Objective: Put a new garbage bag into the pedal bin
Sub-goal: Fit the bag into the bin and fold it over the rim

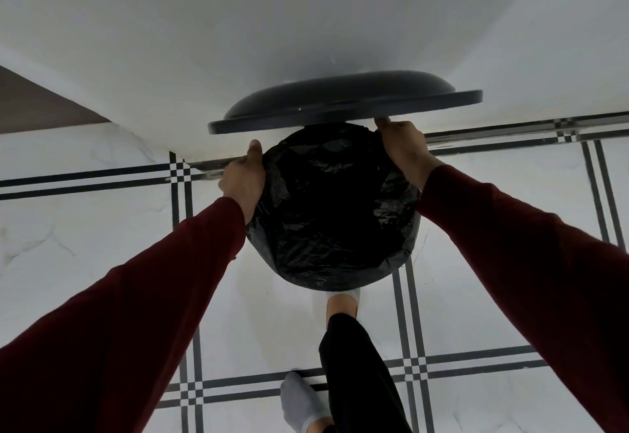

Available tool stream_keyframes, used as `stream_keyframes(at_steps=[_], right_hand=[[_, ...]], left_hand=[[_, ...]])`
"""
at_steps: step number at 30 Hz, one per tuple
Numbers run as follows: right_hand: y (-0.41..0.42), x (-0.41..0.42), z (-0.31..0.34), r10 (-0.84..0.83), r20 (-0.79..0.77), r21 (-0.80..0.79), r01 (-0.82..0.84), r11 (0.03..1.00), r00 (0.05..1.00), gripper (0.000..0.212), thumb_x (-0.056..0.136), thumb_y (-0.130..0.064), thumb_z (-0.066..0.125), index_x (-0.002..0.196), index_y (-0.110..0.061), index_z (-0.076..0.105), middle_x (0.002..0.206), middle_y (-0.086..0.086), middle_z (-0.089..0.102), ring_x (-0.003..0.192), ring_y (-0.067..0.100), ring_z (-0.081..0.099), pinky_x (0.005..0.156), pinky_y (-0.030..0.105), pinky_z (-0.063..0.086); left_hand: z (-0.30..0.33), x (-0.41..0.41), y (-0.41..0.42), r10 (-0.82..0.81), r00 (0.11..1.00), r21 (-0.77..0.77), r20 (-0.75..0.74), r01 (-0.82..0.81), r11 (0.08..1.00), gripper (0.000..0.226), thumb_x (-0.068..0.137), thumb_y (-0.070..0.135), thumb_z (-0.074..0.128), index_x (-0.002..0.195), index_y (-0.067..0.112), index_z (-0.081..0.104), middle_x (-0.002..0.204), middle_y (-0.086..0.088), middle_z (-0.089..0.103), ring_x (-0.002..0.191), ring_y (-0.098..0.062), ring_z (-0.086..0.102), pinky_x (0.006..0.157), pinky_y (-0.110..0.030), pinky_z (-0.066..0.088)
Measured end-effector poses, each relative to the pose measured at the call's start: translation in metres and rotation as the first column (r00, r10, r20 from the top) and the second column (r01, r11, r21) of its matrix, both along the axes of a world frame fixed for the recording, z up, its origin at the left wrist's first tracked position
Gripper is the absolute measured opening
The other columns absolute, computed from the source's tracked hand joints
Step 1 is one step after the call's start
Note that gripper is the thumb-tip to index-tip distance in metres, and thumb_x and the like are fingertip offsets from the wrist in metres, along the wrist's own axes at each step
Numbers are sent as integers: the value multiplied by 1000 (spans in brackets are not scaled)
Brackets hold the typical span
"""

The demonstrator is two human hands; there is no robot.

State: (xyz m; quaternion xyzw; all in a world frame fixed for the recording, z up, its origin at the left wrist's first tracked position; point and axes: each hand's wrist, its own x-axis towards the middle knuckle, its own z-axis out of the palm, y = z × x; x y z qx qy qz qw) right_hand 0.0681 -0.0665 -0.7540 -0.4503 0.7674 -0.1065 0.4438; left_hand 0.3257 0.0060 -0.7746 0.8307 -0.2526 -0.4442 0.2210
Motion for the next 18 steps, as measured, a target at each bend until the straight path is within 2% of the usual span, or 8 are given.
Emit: stream_keyframes(at_steps=[1, 2, 4, 7, 9, 12, 16, 18], right_hand=[[2, -4, 2, 27, -8, -16, -28, 999, 1000, 67, 98, -61, 42, 93, 0, 71, 80, 5, 65, 79, 25, 58, 75, 34, 41], [4, -7, 1, 59, -15, -45, -60, 997, 998, 65, 97, -61, 45, 89, -1, 70, 78, 5, 65, 77, 24, 59, 73, 34, 40], [10, -12, -2, 124, -12, -89, -124, 988, 992, 54, 95, -61, 51, 85, -11, 70, 73, -3, 64, 76, 18, 61, 69, 29, 40], [14, -8, -3, 162, 15, -125, -159, 979, 987, 34, 94, -58, 58, 102, -27, 70, 83, -13, 63, 77, 5, 59, 68, 21, 41], [11, -2, -4, 188, -1, -137, -186, 973, 982, 43, 96, -55, 56, 104, -16, 73, 89, 0, 69, 84, 15, 61, 74, 24, 39], [6, 6, -5, 169, -54, -145, -175, 974, 984, 56, 99, -55, 50, 99, -3, 71, 89, 11, 71, 95, 30, 64, 73, 30, 36], [5, 7, -10, 138, -83, -206, -152, 967, 987, 54, 100, -54, 47, 103, -7, 72, 103, 15, 74, 106, 36, 61, 78, 32, 37], [5, 7, -13, 142, -91, -214, -159, 964, 986, 57, 101, -55, 45, 102, -4, 71, 98, 15, 72, 101, 37, 61, 75, 31, 35]], left_hand=[[1, 1, 1, 8, 999, -7, 50, -7, 1000, 65, 95, 67, 40, 79, 9, 63, 85, -5, 62, 103, -28, 56, 100, -39, 46], [1, 2, 3, 4, 998, -34, 70, -2, 999, 63, 95, 66, 43, 79, 7, 61, 83, -4, 61, 99, -27, 55, 99, -39, 45], [4, 0, 4, -55, 998, -113, 42, 60, 992, 57, 96, 62, 46, 90, 7, 59, 84, -5, 61, 87, -23, 58, 88, -37, 46], [13, -8, 3, -176, 983, -189, 54, 183, 965, 37, 100, 57, 49, 114, 23, 55, 85, 1, 64, 82, -15, 62, 76, -33, 48], [11, -11, -2, -265, 961, -193, 78, 275, 942, 36, 102, 56, 47, 110, 24, 60, 88, 2, 67, 86, -16, 64, 77, -32, 46], [9, -12, -5, -332, 936, -142, 116, 346, 927, 53, 102, 59, 43, 95, 10, 61, 87, -4, 66, 86, -22, 61, 76, -34, 42], [8, -8, -6, -311, 945, -96, 97, 320, 942, 67, 101, 65, 42, 89, 1, 60, 79, -9, 60, 76, -23, 57, 68, -34, 40], [7, -7, -6, -297, 951, -94, 86, 305, 948, 63, 100, 65, 44, 82, 6, 56, 75, -6, 56, 71, -20, 54, 63, -32, 38]])
